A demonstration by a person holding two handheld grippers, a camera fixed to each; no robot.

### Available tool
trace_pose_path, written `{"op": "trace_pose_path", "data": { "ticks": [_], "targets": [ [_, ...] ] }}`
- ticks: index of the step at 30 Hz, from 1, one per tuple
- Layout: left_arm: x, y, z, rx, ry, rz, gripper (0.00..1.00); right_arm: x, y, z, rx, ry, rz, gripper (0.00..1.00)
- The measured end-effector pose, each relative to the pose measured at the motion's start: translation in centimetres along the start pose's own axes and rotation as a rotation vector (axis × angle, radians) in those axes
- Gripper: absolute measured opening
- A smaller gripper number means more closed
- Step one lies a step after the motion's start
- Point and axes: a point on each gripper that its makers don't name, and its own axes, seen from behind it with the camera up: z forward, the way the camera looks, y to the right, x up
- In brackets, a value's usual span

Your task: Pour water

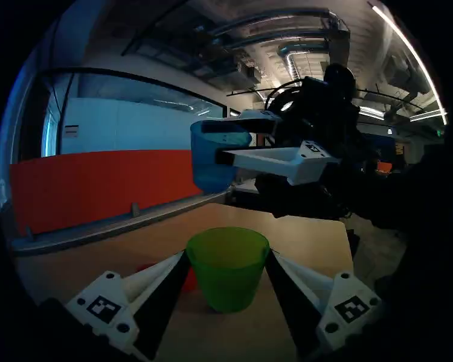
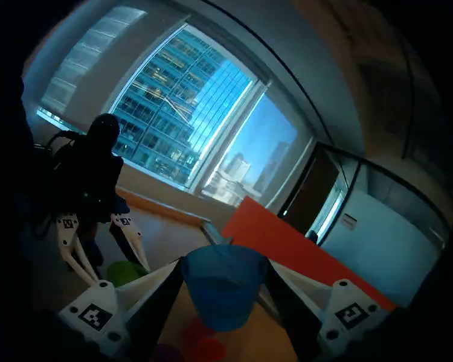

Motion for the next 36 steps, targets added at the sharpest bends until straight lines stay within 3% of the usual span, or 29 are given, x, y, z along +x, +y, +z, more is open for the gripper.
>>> {"op": "trace_pose_path", "data": {
  "ticks": [15,36],
  "targets": [
    [0.1,0.3,0.1,-0.008,0.004,-0.002,0.87,0.7,0.3,0.6,0.001,-0.005,-0.157,0.93],
    [0.5,0.6,0.4,-0.024,0.015,-0.006,0.87,1.0,0.5,1.5,0.004,-0.017,-0.325,0.93]
  ]
}}
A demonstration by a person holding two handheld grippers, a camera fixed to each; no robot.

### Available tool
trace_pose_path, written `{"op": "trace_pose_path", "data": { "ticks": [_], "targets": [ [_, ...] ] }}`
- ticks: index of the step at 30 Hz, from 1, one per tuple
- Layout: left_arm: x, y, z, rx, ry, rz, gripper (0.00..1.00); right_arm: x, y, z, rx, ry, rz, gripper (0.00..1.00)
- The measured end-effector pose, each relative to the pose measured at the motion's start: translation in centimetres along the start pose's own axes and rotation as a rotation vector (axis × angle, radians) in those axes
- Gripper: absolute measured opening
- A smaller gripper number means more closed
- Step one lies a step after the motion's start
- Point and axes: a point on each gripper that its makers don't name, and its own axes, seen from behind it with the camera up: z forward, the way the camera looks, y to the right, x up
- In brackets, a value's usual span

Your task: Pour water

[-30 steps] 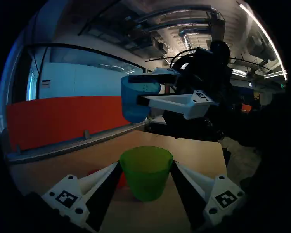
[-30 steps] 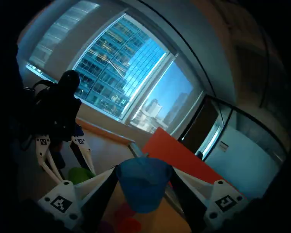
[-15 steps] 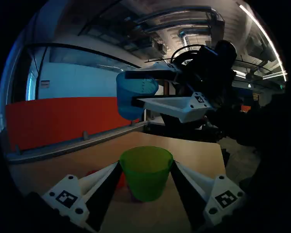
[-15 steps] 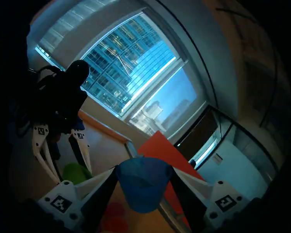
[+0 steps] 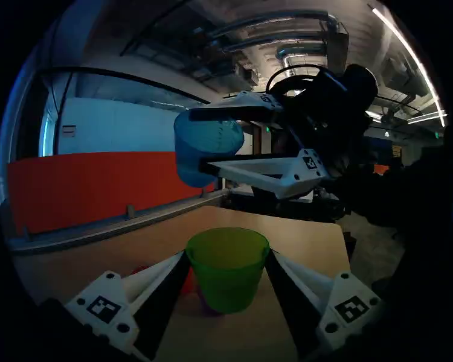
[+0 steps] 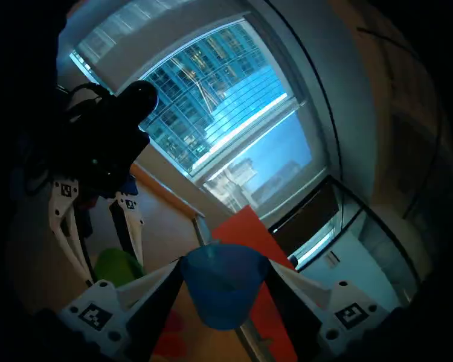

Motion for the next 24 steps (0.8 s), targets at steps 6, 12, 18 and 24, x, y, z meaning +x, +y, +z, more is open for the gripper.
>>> {"op": "trace_pose_path", "data": {
  "ticks": [6,12,18,24],
  "targets": [
    [0.06,0.08,0.05,-0.003,0.0,0.001,0.87,0.01,0.17,0.12,-0.004,-0.005,-0.033,0.93],
    [0.01,0.06,0.12,-0.005,-0.003,0.001,0.87,0.0,0.49,0.14,-0.007,-0.009,-0.063,0.93],
    [-0.14,-0.02,0.21,-0.005,-0.003,-0.002,0.87,-0.32,0.66,0.1,-0.011,-0.02,-0.094,0.92],
    [-0.25,-0.09,0.32,-0.005,-0.007,-0.003,0.87,-0.24,0.76,0.16,-0.01,-0.024,-0.123,0.92]
  ]
}}
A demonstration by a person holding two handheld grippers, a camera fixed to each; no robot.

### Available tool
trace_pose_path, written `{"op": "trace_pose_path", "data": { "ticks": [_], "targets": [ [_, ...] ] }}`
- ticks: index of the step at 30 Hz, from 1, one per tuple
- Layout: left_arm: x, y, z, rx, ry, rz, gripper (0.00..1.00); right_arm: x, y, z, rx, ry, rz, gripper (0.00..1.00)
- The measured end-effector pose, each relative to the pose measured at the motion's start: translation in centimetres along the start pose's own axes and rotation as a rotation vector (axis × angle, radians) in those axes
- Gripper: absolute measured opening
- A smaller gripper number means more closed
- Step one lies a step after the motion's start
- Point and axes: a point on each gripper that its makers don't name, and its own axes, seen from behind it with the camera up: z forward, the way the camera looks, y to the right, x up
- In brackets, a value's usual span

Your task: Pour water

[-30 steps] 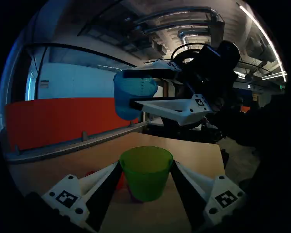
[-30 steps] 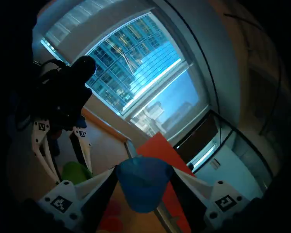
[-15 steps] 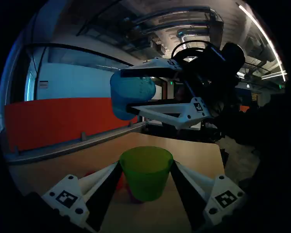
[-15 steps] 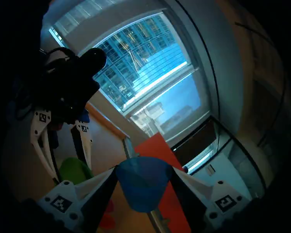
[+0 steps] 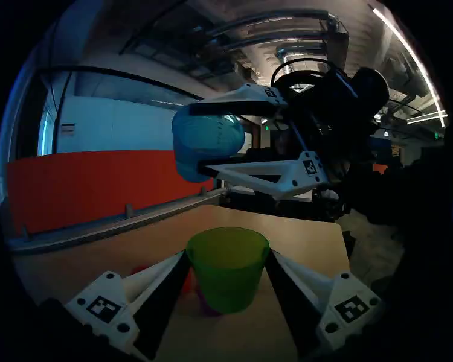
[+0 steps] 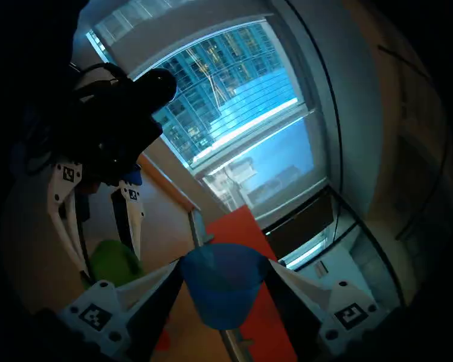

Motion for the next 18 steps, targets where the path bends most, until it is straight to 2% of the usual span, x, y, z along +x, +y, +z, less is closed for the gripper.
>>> {"op": "trace_pose_path", "data": {
  "ticks": [18],
  "targets": [
    [0.16,0.06,0.2,-0.006,0.003,-0.006,0.87,-0.03,0.37,0.23,-0.004,-0.007,-0.071,0.92]
  ]
}}
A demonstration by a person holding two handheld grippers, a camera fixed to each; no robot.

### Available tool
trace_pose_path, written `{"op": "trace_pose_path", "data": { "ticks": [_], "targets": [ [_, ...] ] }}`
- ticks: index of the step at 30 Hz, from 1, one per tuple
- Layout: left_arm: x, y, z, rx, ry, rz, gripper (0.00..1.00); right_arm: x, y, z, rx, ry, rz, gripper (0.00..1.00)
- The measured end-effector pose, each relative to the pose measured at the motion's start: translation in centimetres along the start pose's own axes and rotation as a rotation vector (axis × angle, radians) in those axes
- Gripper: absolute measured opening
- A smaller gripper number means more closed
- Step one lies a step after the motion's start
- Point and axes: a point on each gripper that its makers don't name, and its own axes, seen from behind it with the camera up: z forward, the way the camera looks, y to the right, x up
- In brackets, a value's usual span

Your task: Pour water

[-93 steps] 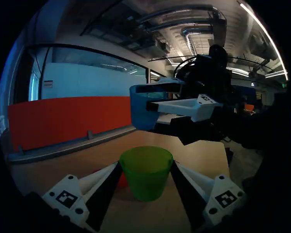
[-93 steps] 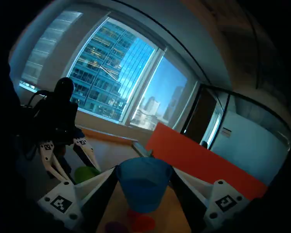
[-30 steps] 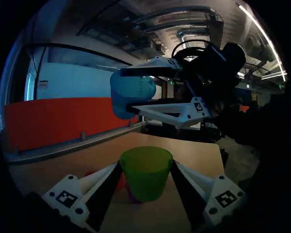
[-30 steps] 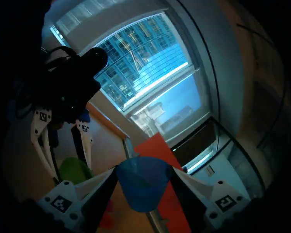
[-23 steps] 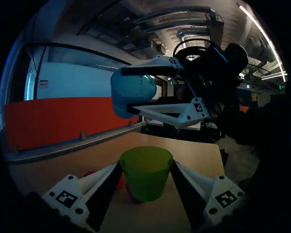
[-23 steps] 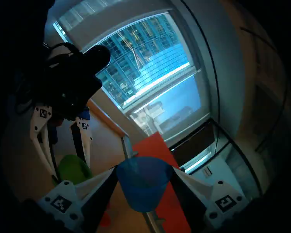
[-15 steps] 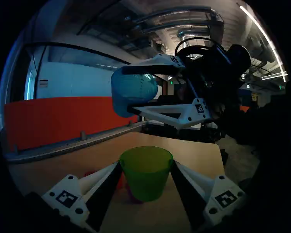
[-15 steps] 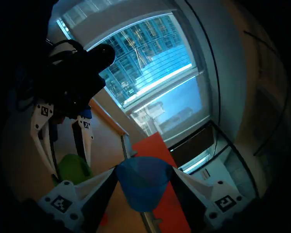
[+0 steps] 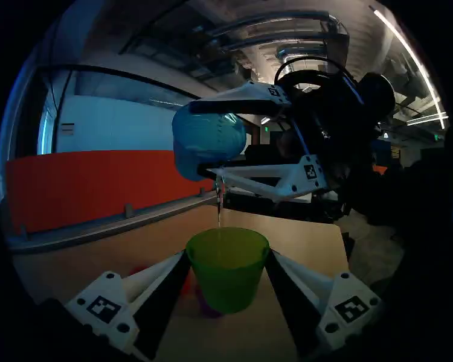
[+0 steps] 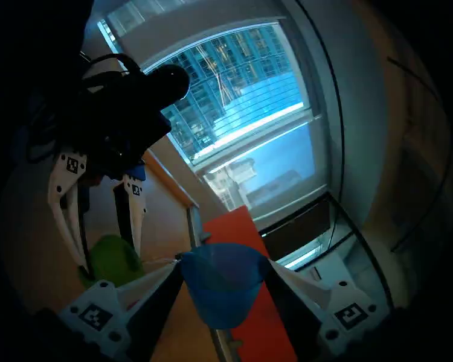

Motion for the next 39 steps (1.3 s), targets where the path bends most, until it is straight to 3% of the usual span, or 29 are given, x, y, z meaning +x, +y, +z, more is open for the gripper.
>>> {"op": "trace_pose_path", "data": {
  "ticks": [39],
  "targets": [
    [0.0,-0.2,0.0,0.004,-0.005,0.009,0.87,-0.5,1.4,0.0,-0.021,-0.01,-0.111,0.92]
  ]
}}
